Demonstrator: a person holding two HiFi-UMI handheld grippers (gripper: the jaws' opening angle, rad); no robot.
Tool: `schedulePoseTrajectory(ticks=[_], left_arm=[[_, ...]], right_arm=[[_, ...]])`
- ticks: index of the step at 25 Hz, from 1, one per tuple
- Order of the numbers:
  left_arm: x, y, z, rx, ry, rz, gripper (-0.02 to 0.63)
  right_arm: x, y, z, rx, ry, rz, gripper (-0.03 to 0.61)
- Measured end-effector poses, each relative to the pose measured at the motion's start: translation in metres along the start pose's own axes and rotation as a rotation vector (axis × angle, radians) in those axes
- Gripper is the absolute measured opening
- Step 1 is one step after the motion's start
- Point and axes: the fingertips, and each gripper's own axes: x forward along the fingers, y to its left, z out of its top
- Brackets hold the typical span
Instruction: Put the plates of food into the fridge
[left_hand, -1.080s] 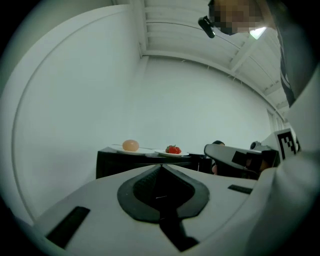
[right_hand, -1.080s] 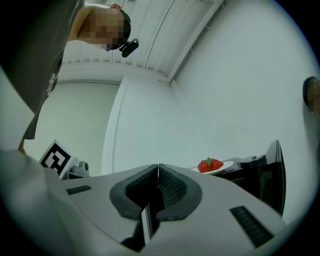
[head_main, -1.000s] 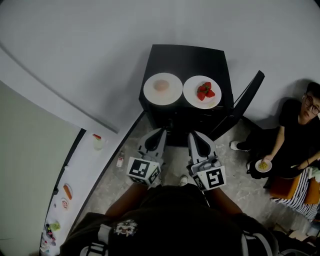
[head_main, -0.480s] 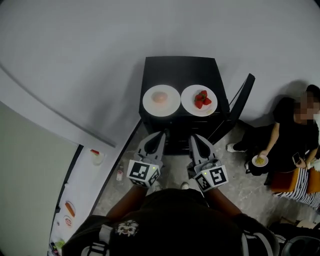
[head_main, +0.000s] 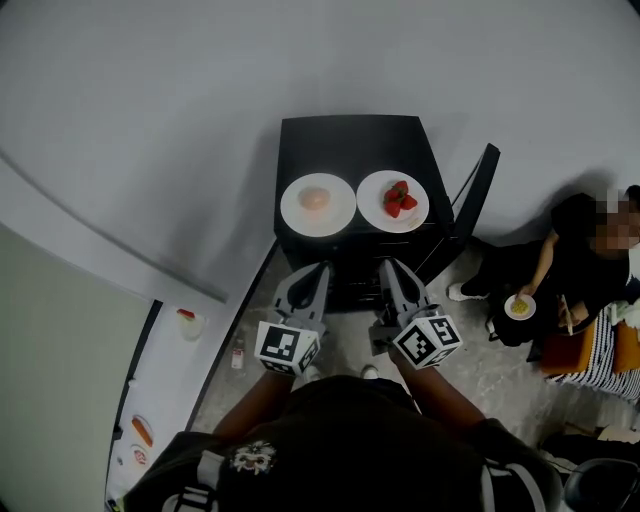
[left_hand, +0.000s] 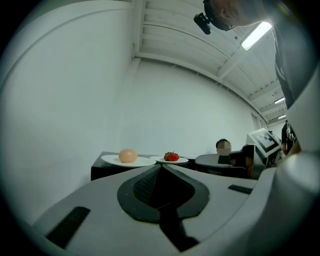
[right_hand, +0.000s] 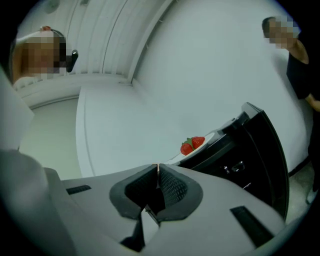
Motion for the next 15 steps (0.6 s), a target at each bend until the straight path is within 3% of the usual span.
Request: schedulePoseTrajectory(ticks=[6, 8, 15], left_arm=[[0.0, -0.003, -0.003, -0.018, 0.013, -0.006, 0.023], [0.001, -0.002, -0.004, -0.027, 0.017, -0.004, 0.023], [0.002, -0.001, -0.005, -0.032, 0.013, -0.009, 0.023]], right_arm=[[0.009, -0.022, 0.005, 0.301, -0.037, -0.044, 0.029], [0.015, -0.03, 0.007, 0.414, -0.058, -0.057, 0.072], [0.02, -0.059, 0.012, 0.762, -0.146, -0.123, 0.112]])
